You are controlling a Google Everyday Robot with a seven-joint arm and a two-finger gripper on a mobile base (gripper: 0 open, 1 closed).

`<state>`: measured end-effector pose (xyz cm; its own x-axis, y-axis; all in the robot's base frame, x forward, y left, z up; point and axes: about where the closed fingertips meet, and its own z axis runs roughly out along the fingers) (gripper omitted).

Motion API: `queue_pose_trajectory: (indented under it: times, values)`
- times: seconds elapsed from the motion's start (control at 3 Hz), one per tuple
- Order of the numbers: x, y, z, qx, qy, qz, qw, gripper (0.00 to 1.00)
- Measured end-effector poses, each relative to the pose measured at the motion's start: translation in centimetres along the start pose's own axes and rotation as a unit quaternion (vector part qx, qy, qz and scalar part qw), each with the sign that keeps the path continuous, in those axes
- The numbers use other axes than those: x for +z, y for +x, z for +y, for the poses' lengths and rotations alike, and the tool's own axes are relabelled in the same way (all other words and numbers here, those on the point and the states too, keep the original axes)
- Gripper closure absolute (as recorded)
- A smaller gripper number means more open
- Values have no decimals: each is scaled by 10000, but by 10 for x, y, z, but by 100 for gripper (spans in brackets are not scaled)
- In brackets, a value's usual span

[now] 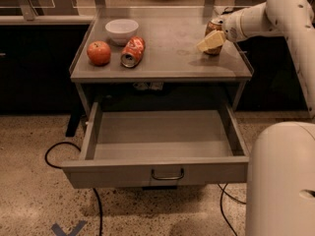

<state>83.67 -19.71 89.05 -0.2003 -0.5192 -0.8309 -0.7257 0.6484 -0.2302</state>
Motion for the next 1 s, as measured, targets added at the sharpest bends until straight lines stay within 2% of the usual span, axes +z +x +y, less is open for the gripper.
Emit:
queue_pose_trajectory:
  times: [0.33, 0.67, 1.0]
  values:
    - [1, 0, 0, 2, -6, 4, 10000, 0]
    - [1, 0, 0, 2, -7, 4, 10000, 17]
    - [1, 0, 0, 2, -7, 4, 10000, 41]
